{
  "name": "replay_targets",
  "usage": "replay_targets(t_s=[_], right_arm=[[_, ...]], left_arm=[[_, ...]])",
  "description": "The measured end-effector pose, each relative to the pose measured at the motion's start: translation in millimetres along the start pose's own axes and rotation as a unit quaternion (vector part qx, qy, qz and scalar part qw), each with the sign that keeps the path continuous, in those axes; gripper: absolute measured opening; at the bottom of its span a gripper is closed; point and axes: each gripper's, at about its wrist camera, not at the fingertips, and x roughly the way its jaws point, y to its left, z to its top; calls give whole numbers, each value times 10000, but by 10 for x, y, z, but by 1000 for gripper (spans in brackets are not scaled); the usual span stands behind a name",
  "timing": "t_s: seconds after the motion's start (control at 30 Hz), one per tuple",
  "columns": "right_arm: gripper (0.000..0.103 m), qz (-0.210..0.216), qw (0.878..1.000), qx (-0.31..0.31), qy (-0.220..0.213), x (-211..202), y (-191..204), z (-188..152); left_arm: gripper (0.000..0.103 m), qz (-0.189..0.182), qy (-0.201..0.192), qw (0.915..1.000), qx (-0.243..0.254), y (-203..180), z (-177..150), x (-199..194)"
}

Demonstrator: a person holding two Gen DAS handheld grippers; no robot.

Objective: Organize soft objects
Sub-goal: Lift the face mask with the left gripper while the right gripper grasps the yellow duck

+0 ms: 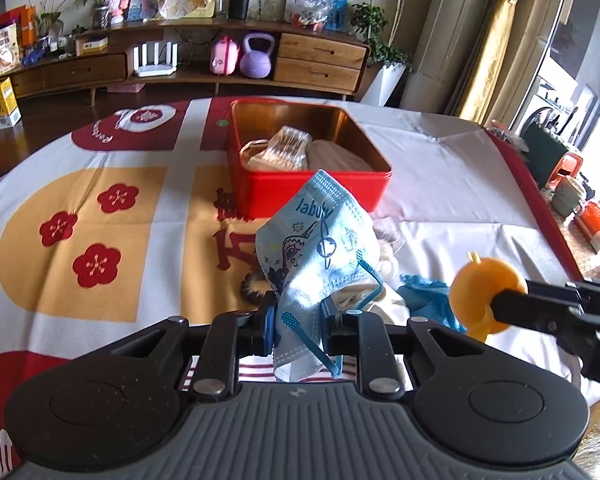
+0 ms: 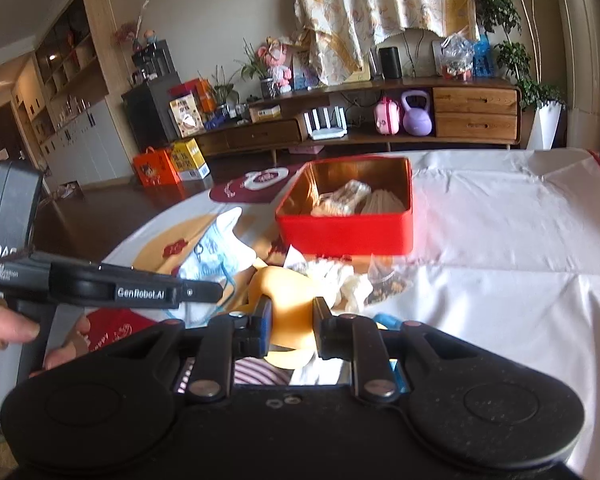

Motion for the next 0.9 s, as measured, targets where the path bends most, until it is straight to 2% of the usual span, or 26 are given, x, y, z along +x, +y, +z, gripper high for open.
replay_targets(t_s=[0.5,0.9], right_arm=[[21,55,9996,110,-258,37,-148,561],[22,-20,9995,198,-264,309,-342,923]], left_arm=[[21,19,-186,9994,290,-188,370,-38],[21,179,-275,9985,435,-176,739,176]])
